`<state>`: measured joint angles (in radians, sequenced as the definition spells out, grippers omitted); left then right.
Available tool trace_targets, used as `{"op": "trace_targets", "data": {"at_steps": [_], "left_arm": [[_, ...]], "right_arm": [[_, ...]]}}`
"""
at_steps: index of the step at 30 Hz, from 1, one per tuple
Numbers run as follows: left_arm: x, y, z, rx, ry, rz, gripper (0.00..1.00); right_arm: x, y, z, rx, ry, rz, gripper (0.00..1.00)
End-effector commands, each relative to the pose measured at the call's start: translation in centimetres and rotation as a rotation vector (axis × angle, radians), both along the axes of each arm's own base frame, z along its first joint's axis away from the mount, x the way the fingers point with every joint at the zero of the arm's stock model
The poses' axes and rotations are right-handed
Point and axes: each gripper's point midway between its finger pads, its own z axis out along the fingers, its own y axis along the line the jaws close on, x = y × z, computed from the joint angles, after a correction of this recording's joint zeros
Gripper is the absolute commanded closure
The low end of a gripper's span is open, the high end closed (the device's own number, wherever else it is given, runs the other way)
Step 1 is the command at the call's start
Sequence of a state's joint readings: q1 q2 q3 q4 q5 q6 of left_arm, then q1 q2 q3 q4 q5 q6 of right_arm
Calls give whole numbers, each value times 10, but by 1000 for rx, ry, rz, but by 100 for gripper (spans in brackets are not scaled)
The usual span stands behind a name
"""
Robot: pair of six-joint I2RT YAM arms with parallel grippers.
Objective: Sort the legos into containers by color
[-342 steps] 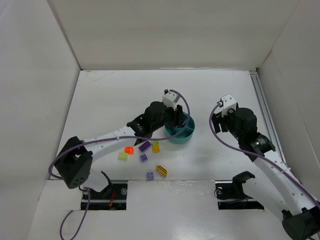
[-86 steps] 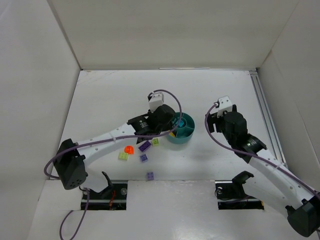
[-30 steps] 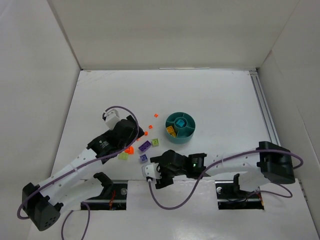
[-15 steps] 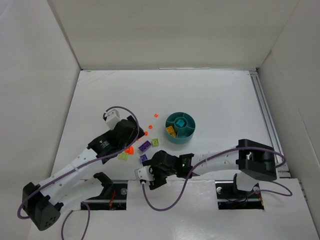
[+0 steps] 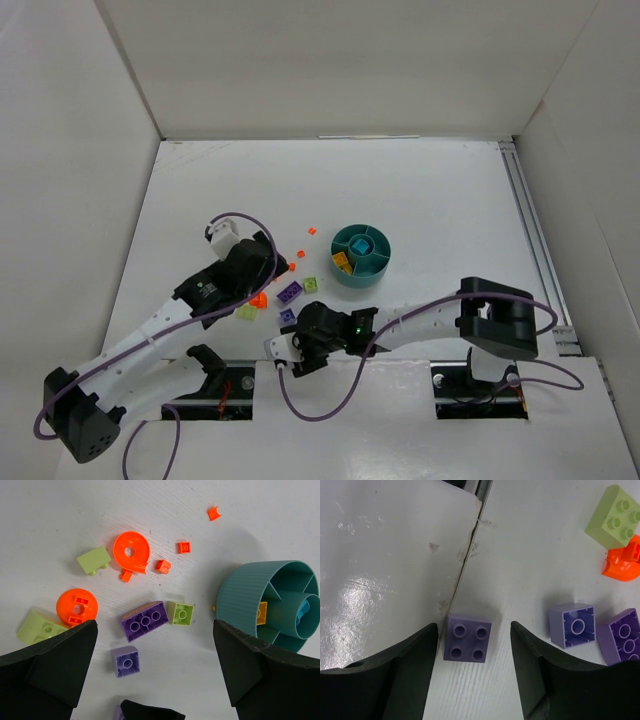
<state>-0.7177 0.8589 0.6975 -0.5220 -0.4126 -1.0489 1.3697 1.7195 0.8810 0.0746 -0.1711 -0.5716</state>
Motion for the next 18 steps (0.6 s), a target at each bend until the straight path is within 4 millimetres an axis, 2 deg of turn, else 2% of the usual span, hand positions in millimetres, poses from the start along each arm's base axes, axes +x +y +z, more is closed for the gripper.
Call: {"op": "trace_targets", "data": {"at_steps": [1, 12, 14, 18], "left_arm": [[1, 6, 6, 6, -22, 14, 0], [2, 6, 15, -1, -40, 20, 0], [2, 6, 12, 5, -33, 20, 0], [4, 5, 14, 13, -34, 13, 0]], "right_arm": [[0, 14, 7, 44, 46, 11, 36], [5, 8, -1, 28, 92, -14, 64], [6, 9, 7, 46, 88, -13, 74], [12, 9, 31, 99, 60, -47, 79]]}}
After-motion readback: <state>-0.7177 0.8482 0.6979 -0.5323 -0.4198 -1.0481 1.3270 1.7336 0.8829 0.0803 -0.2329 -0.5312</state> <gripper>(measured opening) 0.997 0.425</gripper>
